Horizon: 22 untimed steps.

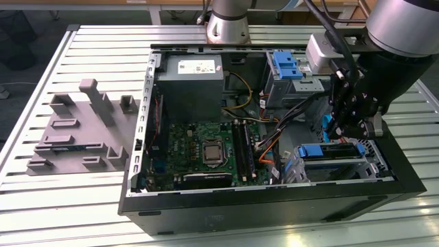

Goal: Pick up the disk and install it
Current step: 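Insert the second disk wire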

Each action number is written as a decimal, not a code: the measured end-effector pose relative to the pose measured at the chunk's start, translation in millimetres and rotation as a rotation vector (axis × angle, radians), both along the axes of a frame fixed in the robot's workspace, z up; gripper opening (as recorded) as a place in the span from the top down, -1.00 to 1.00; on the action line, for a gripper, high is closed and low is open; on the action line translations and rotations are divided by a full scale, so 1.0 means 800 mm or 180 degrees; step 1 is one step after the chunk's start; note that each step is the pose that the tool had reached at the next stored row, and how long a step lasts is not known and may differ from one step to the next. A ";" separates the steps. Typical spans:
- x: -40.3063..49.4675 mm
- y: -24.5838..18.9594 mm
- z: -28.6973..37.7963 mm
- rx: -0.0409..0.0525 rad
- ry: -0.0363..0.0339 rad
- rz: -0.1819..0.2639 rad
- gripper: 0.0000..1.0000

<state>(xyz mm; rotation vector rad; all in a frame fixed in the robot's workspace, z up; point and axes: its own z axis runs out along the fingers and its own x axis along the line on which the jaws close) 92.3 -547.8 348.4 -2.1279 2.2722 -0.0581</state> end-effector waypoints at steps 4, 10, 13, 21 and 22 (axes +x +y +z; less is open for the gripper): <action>0.000 0.0000 0.0000 0.0000 0.0000 0.0000 0.68; 0.000 -0.0004 0.0000 0.0017 0.0000 0.0000 0.68; 0.000 -0.0018 -0.0002 0.0167 0.0000 0.0000 0.68; 0.000 -0.0212 -0.0048 0.0229 -0.0010 0.0023 0.68; -0.001 -0.0222 -0.0055 0.0231 -0.0013 0.0035 0.68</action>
